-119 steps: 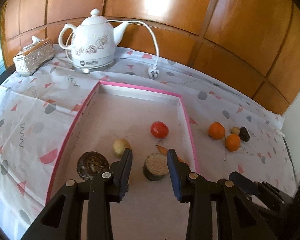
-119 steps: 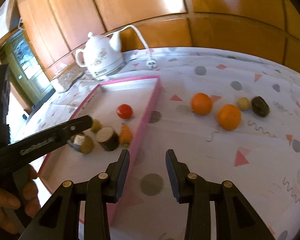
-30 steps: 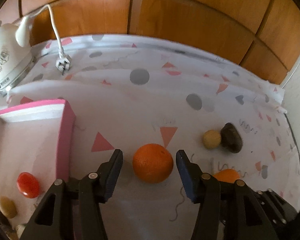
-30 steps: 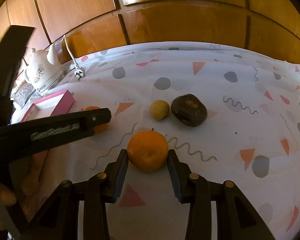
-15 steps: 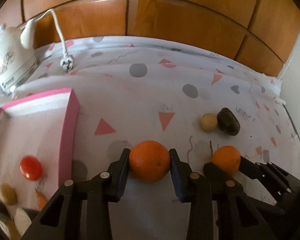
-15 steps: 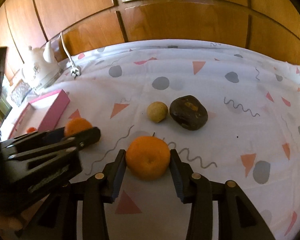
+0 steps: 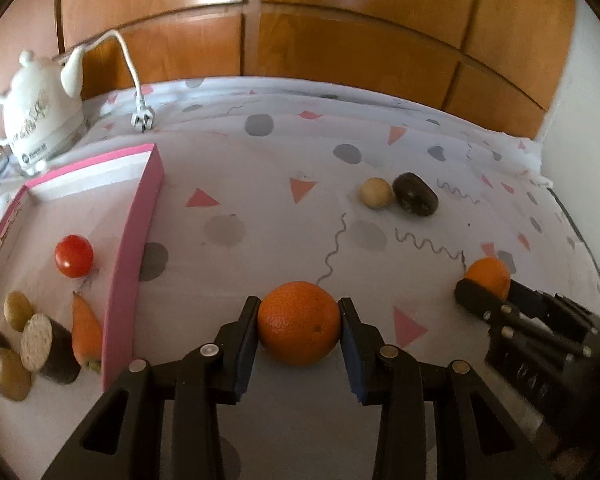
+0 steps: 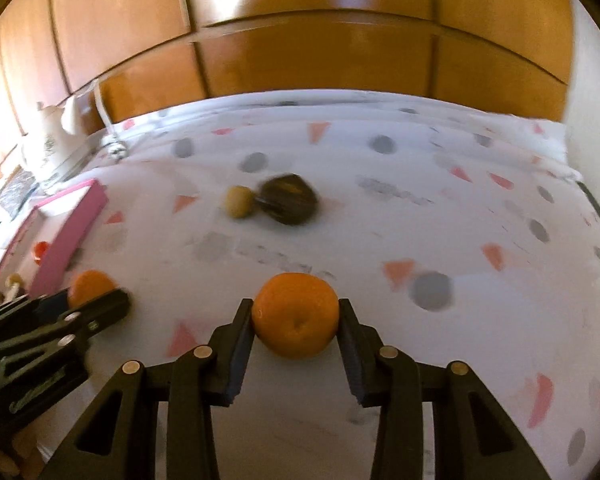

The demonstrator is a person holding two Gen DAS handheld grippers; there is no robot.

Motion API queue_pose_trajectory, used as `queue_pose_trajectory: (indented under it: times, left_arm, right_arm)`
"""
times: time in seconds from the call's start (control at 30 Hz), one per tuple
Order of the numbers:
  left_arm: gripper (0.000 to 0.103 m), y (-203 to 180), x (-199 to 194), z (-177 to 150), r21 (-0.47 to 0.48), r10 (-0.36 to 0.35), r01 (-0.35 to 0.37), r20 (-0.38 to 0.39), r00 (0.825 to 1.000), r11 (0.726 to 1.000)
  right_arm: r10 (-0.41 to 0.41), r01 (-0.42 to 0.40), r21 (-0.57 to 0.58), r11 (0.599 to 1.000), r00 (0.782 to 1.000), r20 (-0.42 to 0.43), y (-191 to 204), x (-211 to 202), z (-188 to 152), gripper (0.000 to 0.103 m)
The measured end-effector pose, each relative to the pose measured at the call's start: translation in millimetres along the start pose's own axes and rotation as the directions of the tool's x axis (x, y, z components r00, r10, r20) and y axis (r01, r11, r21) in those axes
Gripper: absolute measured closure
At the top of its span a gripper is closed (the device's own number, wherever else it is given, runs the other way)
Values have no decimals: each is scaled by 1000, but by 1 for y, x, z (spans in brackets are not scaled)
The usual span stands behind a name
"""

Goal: Organize fruits
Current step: 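Carry the orange into the tray and release it with the left tool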

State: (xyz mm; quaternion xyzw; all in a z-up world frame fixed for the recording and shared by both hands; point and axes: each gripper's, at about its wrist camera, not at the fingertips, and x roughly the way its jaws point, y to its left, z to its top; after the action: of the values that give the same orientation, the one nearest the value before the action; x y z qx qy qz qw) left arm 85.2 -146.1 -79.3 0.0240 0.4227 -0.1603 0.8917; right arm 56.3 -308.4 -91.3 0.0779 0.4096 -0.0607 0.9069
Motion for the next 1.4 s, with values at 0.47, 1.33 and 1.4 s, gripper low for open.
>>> queue_pose_trajectory:
  times: [0.47,1.33,1.4]
  left_arm:
    - [63,-2,3,-7,26,-6,6,10,1000,1000]
    - [64,-4,4,-7,44,1,-1,13,1000,999]
    - [64,-6,3,-6,62,4,-5,5,1000,998]
  right_arm:
    - [21,-22,53,998,999,24,-9,-1,-8,62]
    - [24,-25,56,998,999,24,-10,1,-10,62]
    - [25,-27,57,998,999,24,-10,1,-10,62]
